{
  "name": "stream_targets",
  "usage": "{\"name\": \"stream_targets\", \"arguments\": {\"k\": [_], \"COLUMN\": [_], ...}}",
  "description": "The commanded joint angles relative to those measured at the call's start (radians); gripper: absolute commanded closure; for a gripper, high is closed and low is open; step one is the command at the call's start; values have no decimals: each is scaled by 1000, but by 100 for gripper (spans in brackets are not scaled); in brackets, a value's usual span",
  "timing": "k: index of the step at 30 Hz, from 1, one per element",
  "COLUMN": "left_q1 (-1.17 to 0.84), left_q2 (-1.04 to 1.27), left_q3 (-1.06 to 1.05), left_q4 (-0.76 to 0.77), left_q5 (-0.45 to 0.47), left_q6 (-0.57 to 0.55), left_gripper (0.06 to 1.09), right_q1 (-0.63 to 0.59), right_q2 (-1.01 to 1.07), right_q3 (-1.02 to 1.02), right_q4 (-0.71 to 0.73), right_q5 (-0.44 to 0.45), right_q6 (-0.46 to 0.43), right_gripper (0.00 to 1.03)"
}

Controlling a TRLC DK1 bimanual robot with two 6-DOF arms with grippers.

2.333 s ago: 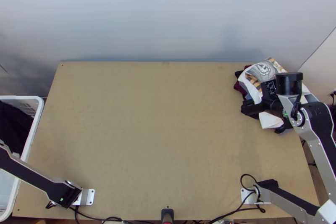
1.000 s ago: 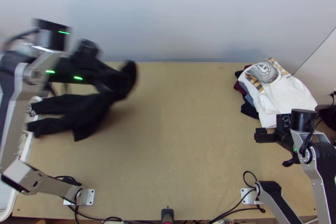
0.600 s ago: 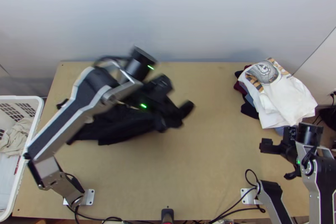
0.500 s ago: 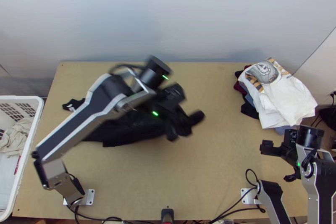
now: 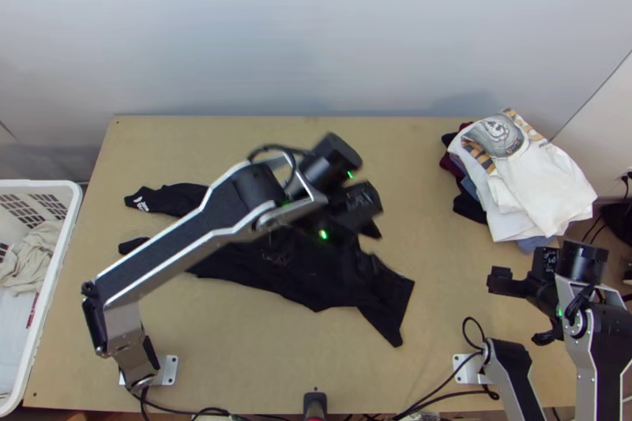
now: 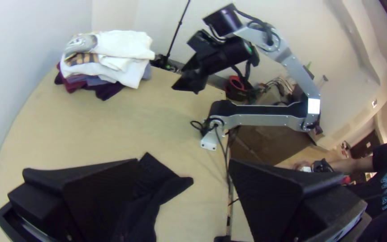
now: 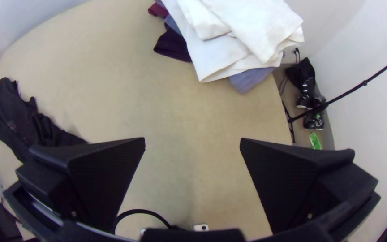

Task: Fold the t-shirt

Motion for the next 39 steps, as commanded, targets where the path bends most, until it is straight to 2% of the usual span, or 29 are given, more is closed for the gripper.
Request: {"name": "stream_targets", "arguments": {"k": [1,9,13,18,23,25,28,29,33,36,37,39], "left_q1": [178,420,512,675,767,773,762,762,762,759,753,742], "left_q2": [-29,-173,-235,-275,-333,-344,-356,-359,-357,-336,-331,-313], "left_q3": [-43,-336,-509,-641,-748,-790,-834,-846,-899,-925,-932,-937], "left_q4": [-53,-104,-101,-84,-79,-72,-49,-44,26,98,129,191], "left_q5": [-50,-123,-217,-241,-243,-246,-303,-310,-315,-313,-312,-313], "left_q6": [70,183,237,239,246,246,246,246,216,162,142,114], "left_gripper": [10,11,11,11,26,29,29,31,50,76,80,80], "right_q1": [86,296,389,529,650,669,696,710,773,810,817,834], "right_q2": [39,200,318,484,640,685,734,751,846,922,947,999], "right_q3": [12,112,172,281,400,416,413,413,455,511,532,589], "right_q4": [-11,-40,-35,-1,17,40,129,163,224,262,278,290], "right_q5": [-43,-92,-128,-146,-144,-146,-146,-146,-148,-154,-154,-154], "right_q6": [-6,-38,-43,-47,-69,-78,-87,-89,-81,-73,-64,-57], "right_gripper": [4,4,5,5,5,6,13,15,15,16,16,16]}}
